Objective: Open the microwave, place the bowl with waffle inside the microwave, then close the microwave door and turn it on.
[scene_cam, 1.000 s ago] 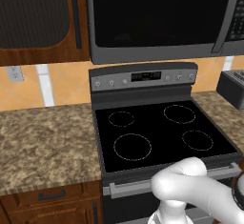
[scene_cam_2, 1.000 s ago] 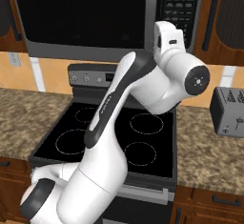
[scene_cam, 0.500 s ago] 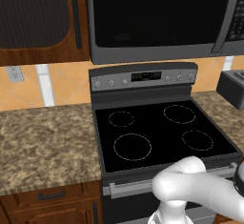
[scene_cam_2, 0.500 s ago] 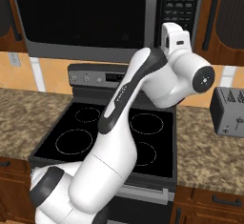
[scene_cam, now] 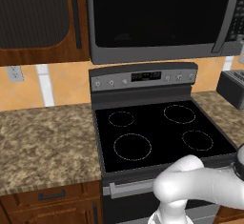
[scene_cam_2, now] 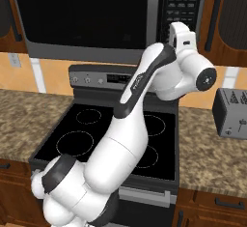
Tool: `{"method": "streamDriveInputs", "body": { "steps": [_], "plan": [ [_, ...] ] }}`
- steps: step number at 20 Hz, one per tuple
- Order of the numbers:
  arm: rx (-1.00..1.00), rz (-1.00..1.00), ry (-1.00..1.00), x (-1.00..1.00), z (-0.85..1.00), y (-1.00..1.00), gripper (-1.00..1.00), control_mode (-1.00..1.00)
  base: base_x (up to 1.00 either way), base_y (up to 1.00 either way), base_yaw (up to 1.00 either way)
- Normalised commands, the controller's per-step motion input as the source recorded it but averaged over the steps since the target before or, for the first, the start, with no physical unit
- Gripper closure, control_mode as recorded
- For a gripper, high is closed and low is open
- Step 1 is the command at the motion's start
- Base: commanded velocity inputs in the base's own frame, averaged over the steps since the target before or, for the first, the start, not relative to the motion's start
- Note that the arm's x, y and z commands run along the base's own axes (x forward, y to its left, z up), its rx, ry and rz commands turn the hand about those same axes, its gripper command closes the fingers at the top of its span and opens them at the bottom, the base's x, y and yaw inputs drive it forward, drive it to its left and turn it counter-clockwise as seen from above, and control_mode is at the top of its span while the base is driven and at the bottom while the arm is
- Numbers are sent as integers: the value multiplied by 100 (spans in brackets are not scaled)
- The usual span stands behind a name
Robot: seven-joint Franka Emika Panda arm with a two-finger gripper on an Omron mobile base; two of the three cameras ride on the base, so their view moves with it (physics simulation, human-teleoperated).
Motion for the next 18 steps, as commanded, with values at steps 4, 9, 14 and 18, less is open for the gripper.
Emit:
{"method": "streamDriveInputs", "body": {
  "steps": [4, 9, 14, 18],
  "plan": [
    [1, 0, -2, 53, -11, -29, 100, -100, 0, 0, 0],
    [0, 0, -2, 56, -14, -27, 100, -100, 0, 0, 0],
    [0, 0, -7, 43, -5, -10, 100, -100, 0, 0, 0],
    [0, 0, -11, -97, -3, 0, 100, -100, 0, 0, 0]
  ]
}}
